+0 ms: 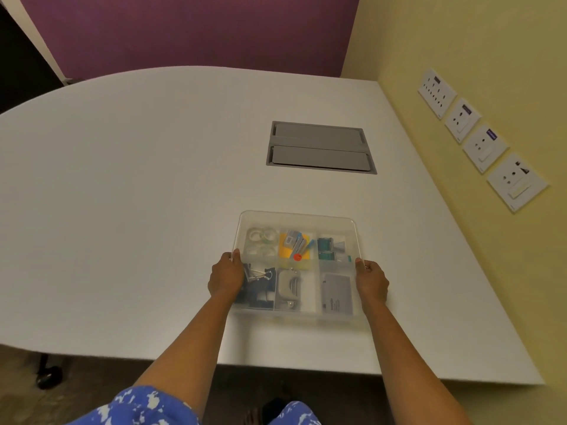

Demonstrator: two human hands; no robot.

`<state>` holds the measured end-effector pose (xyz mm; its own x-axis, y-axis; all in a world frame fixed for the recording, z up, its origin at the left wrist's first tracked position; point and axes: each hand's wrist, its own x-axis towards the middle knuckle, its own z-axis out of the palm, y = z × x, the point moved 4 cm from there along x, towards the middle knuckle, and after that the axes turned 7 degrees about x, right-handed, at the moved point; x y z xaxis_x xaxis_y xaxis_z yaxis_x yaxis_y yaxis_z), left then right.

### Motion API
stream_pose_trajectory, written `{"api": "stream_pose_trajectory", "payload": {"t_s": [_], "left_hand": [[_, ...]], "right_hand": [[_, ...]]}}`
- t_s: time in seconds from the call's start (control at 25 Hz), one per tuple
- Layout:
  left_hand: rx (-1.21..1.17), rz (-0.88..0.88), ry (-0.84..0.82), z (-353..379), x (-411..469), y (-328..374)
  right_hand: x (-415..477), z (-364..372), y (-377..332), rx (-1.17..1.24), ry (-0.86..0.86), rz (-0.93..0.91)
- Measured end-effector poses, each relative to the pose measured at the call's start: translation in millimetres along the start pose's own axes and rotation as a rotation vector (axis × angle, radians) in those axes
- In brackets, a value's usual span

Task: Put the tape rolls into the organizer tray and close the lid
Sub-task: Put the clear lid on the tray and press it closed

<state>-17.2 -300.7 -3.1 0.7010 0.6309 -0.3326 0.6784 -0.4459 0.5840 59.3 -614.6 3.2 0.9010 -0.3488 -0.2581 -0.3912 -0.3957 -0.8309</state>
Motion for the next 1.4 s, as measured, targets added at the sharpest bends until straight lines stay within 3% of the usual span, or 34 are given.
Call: {"api": "stream_pose_trajectory", "payload": {"t_s": [0.36, 0.92, 1.08, 1.16, 1.4], "left_hand": [[0.007, 0.04, 0.031, 1.2, -24.1, -14.4], [0.075, 0.065, 0.166, 3.0, -27.7, -13.4], [0.023, 0.117, 0.205, -0.7, -31.4, -8.5], [0.062, 0.223, 0.253, -3.9, -36.1, -2.8], [0.335, 0.563, 0.258, 16.3, -73.4, 2.5]], "right_hand": [[-31.7, -5.6, 18.1, -0.176, -0.004, -0.005], [-38.0, -7.3, 19.9, -0.208, 0.18, -0.123], [-42.2, -6.7, 15.5, -0.098, 0.239, -0.225], [-44.3, -7.4, 13.2, -0.027, 0.227, -0.244], [-73.1, -4.9, 46.8, 0.426, 0.133, 0.018]]}}
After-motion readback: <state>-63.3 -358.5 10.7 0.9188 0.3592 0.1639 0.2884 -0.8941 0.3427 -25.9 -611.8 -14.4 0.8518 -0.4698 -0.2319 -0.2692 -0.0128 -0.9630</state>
